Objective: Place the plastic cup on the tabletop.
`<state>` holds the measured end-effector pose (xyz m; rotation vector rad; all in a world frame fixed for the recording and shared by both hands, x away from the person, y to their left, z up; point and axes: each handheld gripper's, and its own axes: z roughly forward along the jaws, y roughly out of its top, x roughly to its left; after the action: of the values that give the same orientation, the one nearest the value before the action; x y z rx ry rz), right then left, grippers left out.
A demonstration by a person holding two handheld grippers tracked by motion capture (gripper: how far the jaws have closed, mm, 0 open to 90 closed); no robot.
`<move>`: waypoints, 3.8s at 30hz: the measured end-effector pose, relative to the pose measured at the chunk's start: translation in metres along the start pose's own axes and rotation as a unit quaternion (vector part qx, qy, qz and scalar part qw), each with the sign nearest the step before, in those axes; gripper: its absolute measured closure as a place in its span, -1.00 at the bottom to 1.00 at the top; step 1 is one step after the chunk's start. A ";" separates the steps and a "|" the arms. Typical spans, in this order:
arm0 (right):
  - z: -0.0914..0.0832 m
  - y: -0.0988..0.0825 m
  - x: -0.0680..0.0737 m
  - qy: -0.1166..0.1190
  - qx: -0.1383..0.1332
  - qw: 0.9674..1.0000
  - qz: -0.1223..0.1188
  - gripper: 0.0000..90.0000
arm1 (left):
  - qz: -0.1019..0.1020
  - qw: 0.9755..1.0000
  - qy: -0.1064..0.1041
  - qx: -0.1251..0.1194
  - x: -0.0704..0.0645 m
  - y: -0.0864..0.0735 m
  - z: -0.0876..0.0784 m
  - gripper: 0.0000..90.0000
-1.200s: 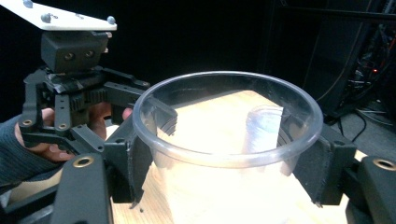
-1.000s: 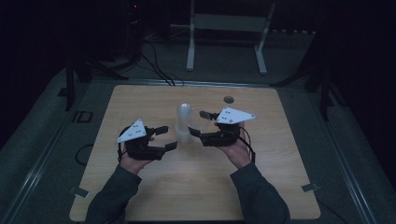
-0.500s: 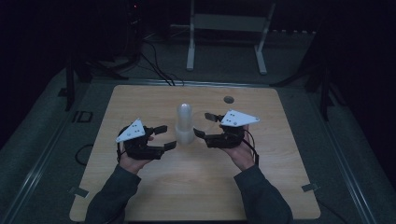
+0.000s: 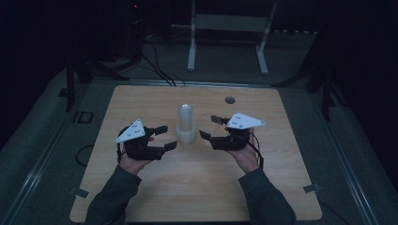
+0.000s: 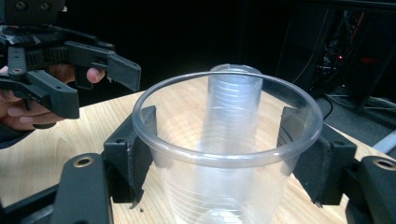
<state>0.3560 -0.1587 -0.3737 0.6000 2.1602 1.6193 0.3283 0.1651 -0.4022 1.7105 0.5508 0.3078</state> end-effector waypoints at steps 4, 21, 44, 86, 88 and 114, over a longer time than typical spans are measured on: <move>-0.002 -0.003 -0.002 -0.004 0.000 1.000 0.002 -0.36 | 0.000 1.000 -0.001 0.000 0.000 0.000 0.000 -0.40; -0.007 -0.015 -0.008 -0.012 0.003 1.000 0.015 -0.36 | 0.001 1.000 -0.002 -0.001 0.000 0.001 0.000 -0.40; 0.004 -0.038 -0.007 -0.003 0.009 1.000 0.027 -0.36 | 0.001 1.000 -0.004 0.003 -0.001 -0.001 0.003 -0.40; 0.033 -0.084 -0.020 -0.005 0.042 0.997 0.068 -0.37 | 0.000 1.000 -0.005 0.004 -0.001 -0.001 0.003 -0.40; 0.035 -0.086 -0.020 -0.007 0.048 0.997 0.066 -0.37 | 0.000 1.000 -0.005 0.003 -0.001 -0.001 0.003 -0.40; 0.031 -0.096 -0.012 0.014 0.096 0.994 0.042 -0.50 | 0.000 1.000 -0.006 0.003 -0.001 -0.001 0.003 -0.40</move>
<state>0.3716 -0.1642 -0.4734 0.7390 2.3575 1.4803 0.3290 0.1623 -0.4042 1.7174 0.5441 0.2949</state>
